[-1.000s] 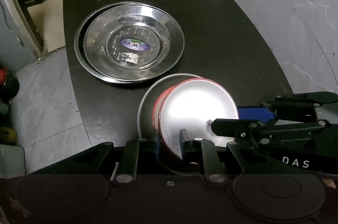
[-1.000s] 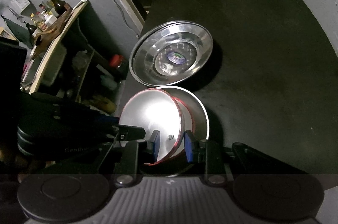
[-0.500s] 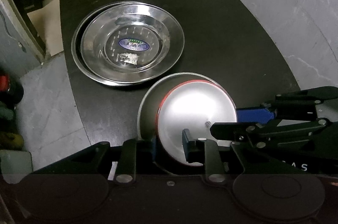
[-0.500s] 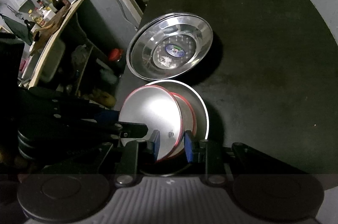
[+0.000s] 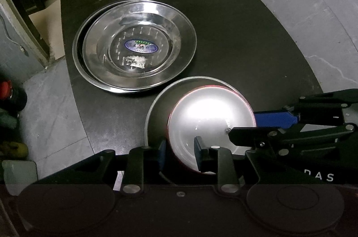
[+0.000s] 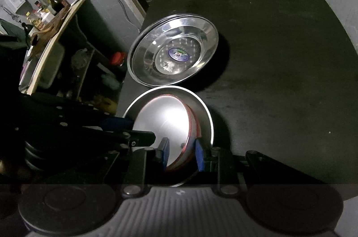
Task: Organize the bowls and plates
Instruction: 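Lower the second white bowl into the first white bowl, then open the left gripper and close it on the steel mixing bowl rim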
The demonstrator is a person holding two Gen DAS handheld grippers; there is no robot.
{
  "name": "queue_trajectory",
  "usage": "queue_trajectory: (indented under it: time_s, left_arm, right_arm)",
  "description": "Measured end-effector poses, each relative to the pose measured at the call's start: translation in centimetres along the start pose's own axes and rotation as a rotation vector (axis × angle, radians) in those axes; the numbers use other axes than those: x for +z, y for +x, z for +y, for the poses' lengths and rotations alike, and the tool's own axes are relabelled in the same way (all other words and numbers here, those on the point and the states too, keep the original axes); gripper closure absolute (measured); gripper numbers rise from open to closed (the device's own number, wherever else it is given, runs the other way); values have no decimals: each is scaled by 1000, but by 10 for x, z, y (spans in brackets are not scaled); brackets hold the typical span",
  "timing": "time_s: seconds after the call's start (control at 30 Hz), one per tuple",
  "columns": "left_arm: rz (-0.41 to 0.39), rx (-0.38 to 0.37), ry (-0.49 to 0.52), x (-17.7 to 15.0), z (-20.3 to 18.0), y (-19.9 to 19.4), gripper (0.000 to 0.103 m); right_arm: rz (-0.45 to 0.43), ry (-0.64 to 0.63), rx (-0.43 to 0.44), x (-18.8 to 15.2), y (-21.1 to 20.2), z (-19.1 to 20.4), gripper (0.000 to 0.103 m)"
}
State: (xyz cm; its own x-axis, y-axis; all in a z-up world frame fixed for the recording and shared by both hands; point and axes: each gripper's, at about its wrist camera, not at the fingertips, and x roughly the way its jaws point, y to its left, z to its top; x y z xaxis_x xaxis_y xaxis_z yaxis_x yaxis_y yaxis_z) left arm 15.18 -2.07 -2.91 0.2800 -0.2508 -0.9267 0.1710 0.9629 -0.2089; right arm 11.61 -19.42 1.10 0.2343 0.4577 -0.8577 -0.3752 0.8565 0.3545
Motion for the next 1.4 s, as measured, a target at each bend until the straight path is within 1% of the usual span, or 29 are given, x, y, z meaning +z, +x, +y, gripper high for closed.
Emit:
queue_trajectory:
  time_s: [0.1,0.17,0.23,0.4,0.47,0.53,0.6,0.67,0.7,0.73,0.77,0.8,0.87,0.9,0.97,1.2,1.3,1.4]
  left_arm:
    - [-2,-2,-3,0,1,-1,75]
    - [-12,-1,-7,-1,2,-3,75]
    - [-27,0,-19,-1,4,-6,69]
    - [-77,-26,-59,-4,11,-17,63]
    - [-99,-35,-65,-4,12,-22,58]
    - [-125,-16,-64,-5,11,-27,40]
    - [-153,-7,-68,-6,11,-33,37]
    - [-170,-19,-84,-6,15,-36,34]
    - [-177,-20,-91,-6,16,-37,29]
    - [-184,-16,-97,-6,17,-38,24]
    - [-191,-11,-102,-6,18,-40,22]
    - [-196,-7,-106,-7,19,-40,18]
    - [-201,10,-122,-7,21,-41,8]
    - [-203,26,-128,-7,22,-41,1]
    - [-212,58,-135,-7,24,-41,1]
    - [-239,104,-190,-11,40,-45,1]
    - [-238,122,-217,-14,49,-45,1]
    - [-213,152,-243,-16,55,-41,1]
  right_arm:
    - [-1,-1,0,-1,-1,0,71]
    - [-11,1,-3,-1,-3,0,66]
    - [-22,6,-4,-2,-4,-1,64]
    - [-54,18,-9,-5,-11,-1,56]
    - [-70,19,-13,-6,-14,-1,50]
    - [-90,21,-23,-7,-18,-1,45]
    - [-116,23,-35,-8,-23,-1,41]
    - [-138,29,-48,-9,-27,-2,33]
    - [-148,32,-55,-9,-28,-2,31]
    - [-157,35,-61,-9,-29,-3,26]
    - [-165,40,-67,-9,-31,-3,18]
    - [-172,43,-75,-9,-31,-4,15]
    - [-183,53,-94,-9,-32,-6,4]
    - [-189,59,-107,-9,-32,-7,1]
    - [-195,76,-133,-10,-32,-11,0]
    - [-223,164,-223,-13,-34,-27,0]
    - [-200,198,-266,-14,-29,-34,0]
    - [-156,226,-279,-18,-22,-39,0]
